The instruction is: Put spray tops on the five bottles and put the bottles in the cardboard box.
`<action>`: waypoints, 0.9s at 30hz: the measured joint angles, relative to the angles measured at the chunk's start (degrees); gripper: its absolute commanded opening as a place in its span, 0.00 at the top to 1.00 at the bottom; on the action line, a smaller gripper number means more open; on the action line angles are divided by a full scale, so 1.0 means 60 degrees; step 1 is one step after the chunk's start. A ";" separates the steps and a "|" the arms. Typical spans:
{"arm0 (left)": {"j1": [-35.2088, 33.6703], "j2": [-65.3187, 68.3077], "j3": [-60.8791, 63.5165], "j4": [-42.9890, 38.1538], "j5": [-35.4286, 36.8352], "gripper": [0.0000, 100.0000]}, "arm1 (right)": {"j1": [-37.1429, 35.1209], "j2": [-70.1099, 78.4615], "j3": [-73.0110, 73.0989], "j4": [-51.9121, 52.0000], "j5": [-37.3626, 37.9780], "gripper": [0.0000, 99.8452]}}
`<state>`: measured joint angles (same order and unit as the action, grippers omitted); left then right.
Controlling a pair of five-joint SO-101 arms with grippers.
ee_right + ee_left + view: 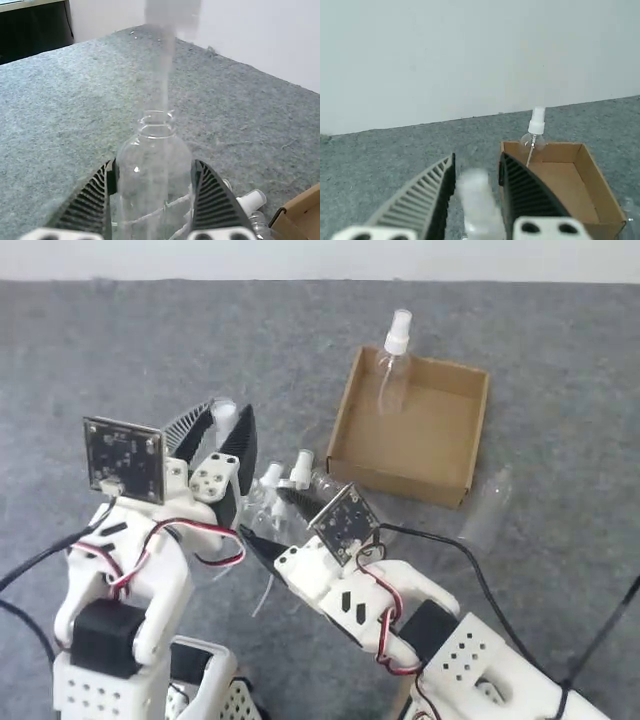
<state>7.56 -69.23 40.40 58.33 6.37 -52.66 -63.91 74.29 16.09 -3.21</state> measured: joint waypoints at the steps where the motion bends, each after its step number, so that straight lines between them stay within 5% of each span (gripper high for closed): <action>1: 0.0000 0.0059 -0.0132 0.0000 0.0000 0.86 | 0.0000 0.0000 0.0000 0.0000 0.0000 0.99; 27: -0.0630 0.1919 0.0366 -0.0293 -0.0220 0.92 | -0.0029 0.0000 0.0000 0.0000 0.0000 0.99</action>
<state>3.78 -57.71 42.59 56.57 5.05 -52.84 -63.91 74.29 16.09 -3.21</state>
